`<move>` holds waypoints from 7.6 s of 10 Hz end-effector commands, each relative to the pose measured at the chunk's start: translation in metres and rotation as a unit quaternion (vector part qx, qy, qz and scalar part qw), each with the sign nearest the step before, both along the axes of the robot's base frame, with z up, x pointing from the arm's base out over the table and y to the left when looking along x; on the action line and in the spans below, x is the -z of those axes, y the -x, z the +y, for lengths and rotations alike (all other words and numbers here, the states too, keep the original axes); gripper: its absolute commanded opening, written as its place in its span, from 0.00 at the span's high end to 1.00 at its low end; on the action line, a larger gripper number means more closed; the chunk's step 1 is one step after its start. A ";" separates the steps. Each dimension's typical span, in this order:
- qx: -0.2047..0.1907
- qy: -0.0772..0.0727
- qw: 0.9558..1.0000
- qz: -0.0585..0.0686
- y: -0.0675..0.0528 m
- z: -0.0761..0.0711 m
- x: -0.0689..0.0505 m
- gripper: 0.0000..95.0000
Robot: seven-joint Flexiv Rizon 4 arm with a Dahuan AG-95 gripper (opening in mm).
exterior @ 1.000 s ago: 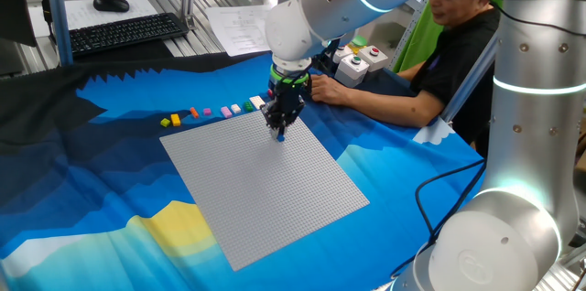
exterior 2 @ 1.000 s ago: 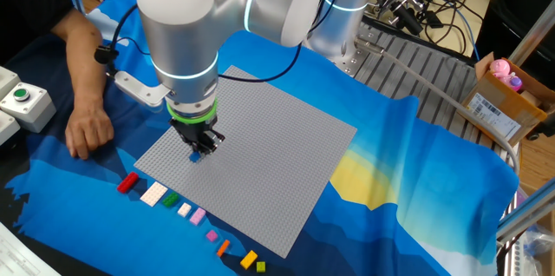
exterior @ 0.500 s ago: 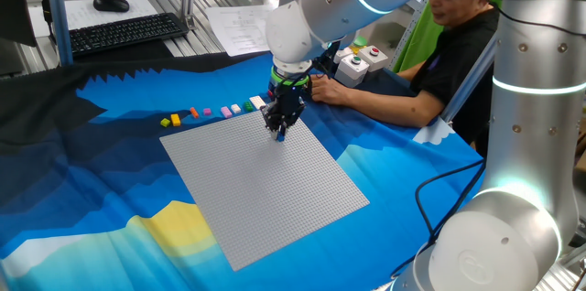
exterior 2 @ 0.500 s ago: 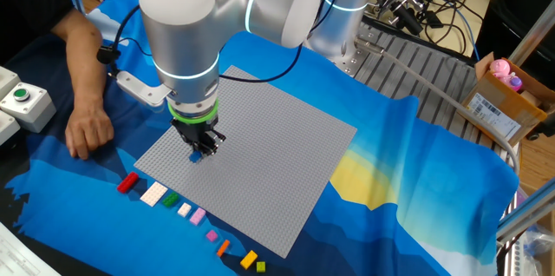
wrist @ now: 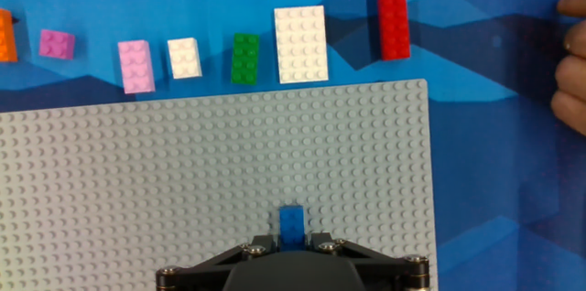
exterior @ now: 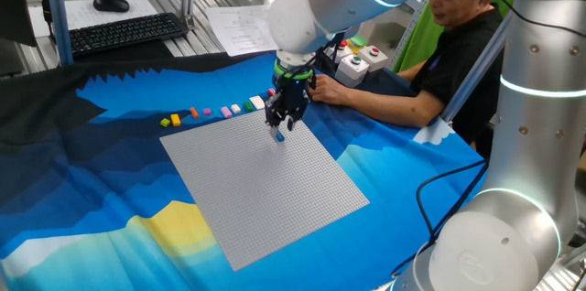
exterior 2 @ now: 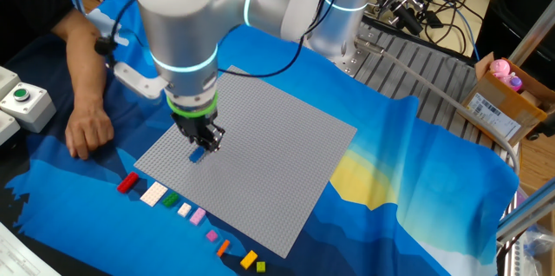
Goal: Stack small Lego blocks one on top of the other
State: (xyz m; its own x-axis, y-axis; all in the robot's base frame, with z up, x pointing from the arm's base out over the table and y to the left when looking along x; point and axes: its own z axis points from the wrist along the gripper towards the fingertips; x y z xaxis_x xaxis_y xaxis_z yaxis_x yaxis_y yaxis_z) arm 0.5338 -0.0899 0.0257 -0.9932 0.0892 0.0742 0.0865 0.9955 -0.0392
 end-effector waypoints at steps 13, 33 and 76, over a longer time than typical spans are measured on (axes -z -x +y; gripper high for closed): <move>0.002 -0.009 1.000 0.014 -0.007 -0.002 -0.004 1.00; -0.006 -0.007 1.000 0.004 -0.019 -0.010 0.010 1.00; -0.033 0.002 0.999 0.000 -0.123 -0.074 -0.007 0.60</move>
